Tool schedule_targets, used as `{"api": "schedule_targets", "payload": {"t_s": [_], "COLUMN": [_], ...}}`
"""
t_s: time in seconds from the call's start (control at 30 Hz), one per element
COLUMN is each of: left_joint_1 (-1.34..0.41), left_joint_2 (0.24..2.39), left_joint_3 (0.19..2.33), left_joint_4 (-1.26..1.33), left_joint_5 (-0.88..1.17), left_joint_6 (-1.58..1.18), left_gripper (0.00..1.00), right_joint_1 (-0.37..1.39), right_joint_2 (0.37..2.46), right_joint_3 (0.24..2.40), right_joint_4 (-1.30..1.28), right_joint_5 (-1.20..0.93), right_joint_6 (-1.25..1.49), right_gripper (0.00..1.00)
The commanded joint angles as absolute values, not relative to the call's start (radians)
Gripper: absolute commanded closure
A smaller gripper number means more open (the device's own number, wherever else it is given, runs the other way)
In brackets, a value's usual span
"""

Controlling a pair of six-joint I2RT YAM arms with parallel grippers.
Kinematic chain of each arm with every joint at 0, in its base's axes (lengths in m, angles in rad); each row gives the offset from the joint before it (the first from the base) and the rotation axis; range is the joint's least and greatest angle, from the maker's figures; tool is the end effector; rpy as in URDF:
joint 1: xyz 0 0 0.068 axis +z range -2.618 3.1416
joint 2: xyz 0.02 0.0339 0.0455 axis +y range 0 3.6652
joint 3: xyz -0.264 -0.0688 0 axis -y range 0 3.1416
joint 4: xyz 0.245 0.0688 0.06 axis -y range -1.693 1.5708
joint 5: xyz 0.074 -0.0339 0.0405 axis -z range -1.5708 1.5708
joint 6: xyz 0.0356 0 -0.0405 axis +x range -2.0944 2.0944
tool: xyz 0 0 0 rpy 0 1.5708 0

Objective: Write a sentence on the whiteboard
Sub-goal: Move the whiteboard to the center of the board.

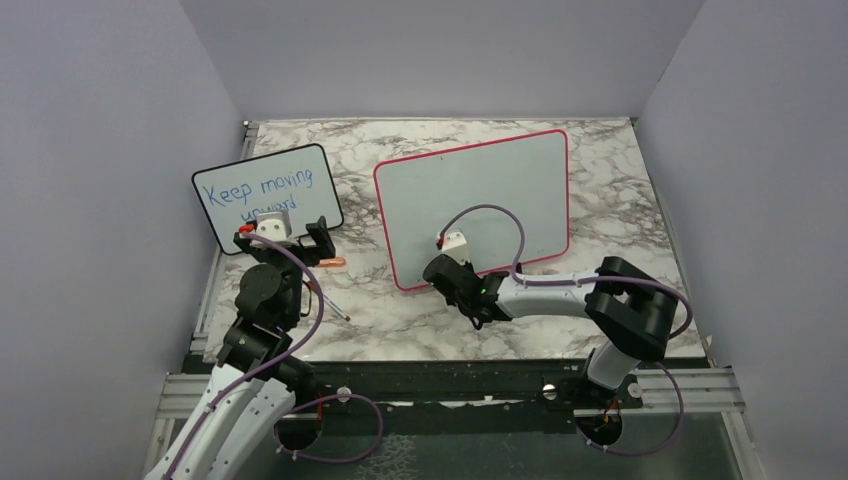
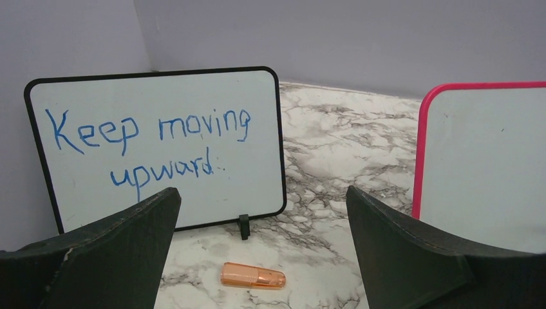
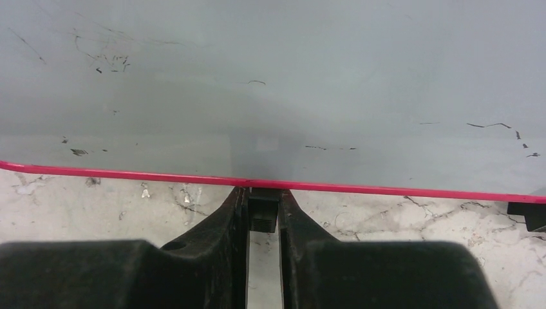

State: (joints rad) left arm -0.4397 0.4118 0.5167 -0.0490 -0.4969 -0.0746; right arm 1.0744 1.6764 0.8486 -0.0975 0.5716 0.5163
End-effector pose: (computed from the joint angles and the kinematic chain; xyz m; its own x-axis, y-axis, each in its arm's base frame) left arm 0.1163 -0.0360 0.3104 0.0546 -0.0981 -0.9937 -0.0526 0.9935 -0.1010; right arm 0.1695 0.2725 0.1532 -0.6194 -0.2718 -0.7365 -0.3205 0.9440 -0.0788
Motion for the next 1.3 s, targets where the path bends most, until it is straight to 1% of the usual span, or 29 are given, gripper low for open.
{"api": "schedule_targets", "payload": {"t_s": [0.0, 0.13, 0.4, 0.5, 0.63, 0.83, 1.0, 1.13, 1.27], "left_joint_1": [-0.434, -0.434, -0.434, -0.434, -0.432, -0.424, -0.386, -0.347, -0.324], "left_joint_2": [0.426, 0.451, 0.519, 0.547, 0.604, 0.723, 0.808, 0.878, 0.951], "left_joint_3": [0.549, 0.569, 0.608, 0.622, 0.648, 0.675, 0.694, 0.709, 0.719], "left_joint_4": [-0.057, -0.094, -0.182, -0.253, -0.351, -0.487, -0.58, -0.663, -0.73], "left_joint_5": [-0.475, -0.475, -0.508, -0.544, -0.572, -0.575, -0.479, -0.402, -0.385], "left_joint_6": [-0.096, -0.133, -0.237, -0.318, -0.437, -0.605, -0.718, -0.79, -0.844], "left_gripper": [0.01, 0.01, 0.01, 0.01, 0.01, 0.01, 0.01, 0.01, 0.01], "right_joint_1": [1.097, 1.097, 1.097, 1.097, 1.097, 1.097, 1.097, 1.097, 1.097], "right_joint_2": [1.623, 1.604, 1.566, 1.512, 1.444, 1.365, 1.29, 1.198, 1.095], "right_joint_3": [0.85, 0.847, 0.827, 0.811, 0.788, 0.765, 0.753, 0.714, 0.661], "right_joint_4": [-0.067, -0.071, -0.1, -0.127, -0.17, -0.234, -0.277, -0.278, -0.256], "right_joint_5": [0.497, 0.496, 0.476, 0.488, 0.548, 0.637, 0.709, 0.773, 0.831], "right_joint_6": [0.47, 0.456, 0.462, 0.468, 0.479, 0.511, 0.53, 0.551, 0.575], "right_gripper": [0.77, 0.68, 0.66, 0.57, 0.39, 0.19, 0.1, 0.07, 0.01]}}
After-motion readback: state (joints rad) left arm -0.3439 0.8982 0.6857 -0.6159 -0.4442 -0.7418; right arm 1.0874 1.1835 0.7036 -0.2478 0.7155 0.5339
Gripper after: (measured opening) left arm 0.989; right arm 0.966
